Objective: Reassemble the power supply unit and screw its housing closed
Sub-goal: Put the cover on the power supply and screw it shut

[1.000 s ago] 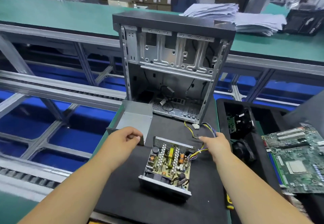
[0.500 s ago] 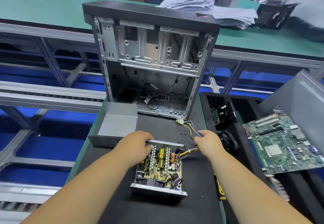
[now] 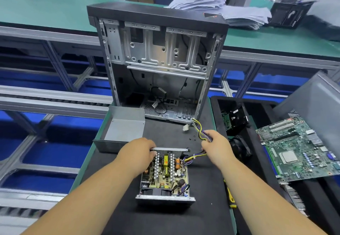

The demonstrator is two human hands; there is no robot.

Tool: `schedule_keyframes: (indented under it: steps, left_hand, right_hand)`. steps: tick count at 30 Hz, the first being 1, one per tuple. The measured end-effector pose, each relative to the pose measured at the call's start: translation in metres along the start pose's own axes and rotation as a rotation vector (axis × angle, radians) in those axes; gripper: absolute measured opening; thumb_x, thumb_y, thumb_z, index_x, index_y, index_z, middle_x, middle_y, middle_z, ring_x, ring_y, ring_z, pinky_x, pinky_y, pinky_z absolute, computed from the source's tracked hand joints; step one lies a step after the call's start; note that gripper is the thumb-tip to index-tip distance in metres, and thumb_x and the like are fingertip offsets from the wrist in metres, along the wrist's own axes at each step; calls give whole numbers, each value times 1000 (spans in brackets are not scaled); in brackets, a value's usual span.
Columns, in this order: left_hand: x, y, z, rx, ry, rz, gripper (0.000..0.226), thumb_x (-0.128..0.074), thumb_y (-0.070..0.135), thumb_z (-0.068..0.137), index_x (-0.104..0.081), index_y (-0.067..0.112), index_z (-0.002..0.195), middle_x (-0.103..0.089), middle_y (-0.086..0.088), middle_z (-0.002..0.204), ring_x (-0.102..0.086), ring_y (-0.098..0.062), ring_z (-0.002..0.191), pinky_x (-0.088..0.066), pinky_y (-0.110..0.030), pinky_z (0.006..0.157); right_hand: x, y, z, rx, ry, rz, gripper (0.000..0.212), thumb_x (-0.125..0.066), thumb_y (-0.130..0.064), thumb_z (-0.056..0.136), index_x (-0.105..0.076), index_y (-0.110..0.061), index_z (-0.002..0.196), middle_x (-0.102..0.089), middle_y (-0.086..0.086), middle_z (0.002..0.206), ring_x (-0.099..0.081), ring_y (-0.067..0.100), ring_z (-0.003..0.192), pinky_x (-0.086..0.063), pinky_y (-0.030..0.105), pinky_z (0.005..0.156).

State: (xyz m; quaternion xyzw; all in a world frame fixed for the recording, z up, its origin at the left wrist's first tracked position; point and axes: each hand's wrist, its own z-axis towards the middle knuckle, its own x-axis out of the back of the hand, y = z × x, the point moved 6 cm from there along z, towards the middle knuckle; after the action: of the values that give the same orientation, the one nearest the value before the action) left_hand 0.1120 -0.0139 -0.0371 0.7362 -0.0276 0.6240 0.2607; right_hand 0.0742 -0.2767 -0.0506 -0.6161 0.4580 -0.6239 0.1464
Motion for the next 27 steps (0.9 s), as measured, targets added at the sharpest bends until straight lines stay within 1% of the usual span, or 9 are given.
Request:
schedule_keyframes:
  steps: [4,8,12,14,16,20,22,24,27]
  left_hand:
    - [0,-1,-2,28,13,19,17,-54,41,96,-65,27,96,-61,7,94,-57,-17,87,-45,-31,72]
    - [2,-1,-4,55,18,105,26,-51,46,97,-61,22,92,-59,4,89,-56,-19,83,-44,-31,68]
    - [5,-3,-11,68,13,155,28,-49,46,98,-59,21,90,-58,3,87,-55,-19,80,-40,-31,64]
    - [7,-6,-17,70,1,148,26,-50,46,97,-58,23,88,-57,5,85,-54,-18,80,-40,-31,64]
    - [9,-9,-23,61,-17,134,24,-51,46,97,-54,26,84,-53,7,82,-52,-17,78,-38,-31,63]
    - [12,-11,-34,0,-29,165,24,-50,42,98,-53,25,81,-50,6,79,-51,-18,77,-39,-32,64]
    - [13,-10,-38,-37,-14,170,24,-49,42,98,-60,23,89,-57,6,88,-56,-19,85,-46,-33,71]
    - [13,-8,-40,-68,-4,167,25,-48,43,99,-63,23,95,-61,5,97,-58,-19,91,-48,-36,78]
    - [12,-4,-36,-94,-7,169,27,-46,43,100,-64,23,96,-62,4,98,-59,-20,92,-48,-38,78]
  right_hand:
    - [-1,-16,-3,101,39,130,31,-56,-13,88,-63,-39,103,-69,-7,86,-67,20,84,-54,33,74]
    - [-6,-35,-3,183,17,181,39,-57,-10,89,-59,-47,100,-67,1,82,-70,25,78,-57,39,72]
    - [-15,-50,1,223,-40,146,38,-57,-9,91,-61,-44,105,-63,-19,68,-71,3,71,-50,20,62]
    - [-21,-56,4,211,-60,139,38,-57,-8,92,-63,-40,110,-62,-14,67,-71,2,70,-54,23,64]
    - [-27,-62,8,202,-84,132,38,-57,-5,92,-64,-34,116,-60,-11,73,-71,5,69,-60,33,70]
    - [-42,-75,19,200,-151,82,38,-55,1,92,-65,-26,118,-63,-2,83,-71,13,68,-60,39,80]
    - [-48,-77,25,169,-179,96,39,-54,5,92,-65,-18,122,-61,4,86,-68,17,67,-59,39,80]
    - [-53,-80,28,149,-212,127,40,-52,7,92,-65,-17,120,-58,3,82,-67,18,67,-60,37,76]
    - [-66,-87,27,121,-283,180,39,-51,8,93,-66,-18,117,-58,1,78,-67,16,65,-60,27,68]
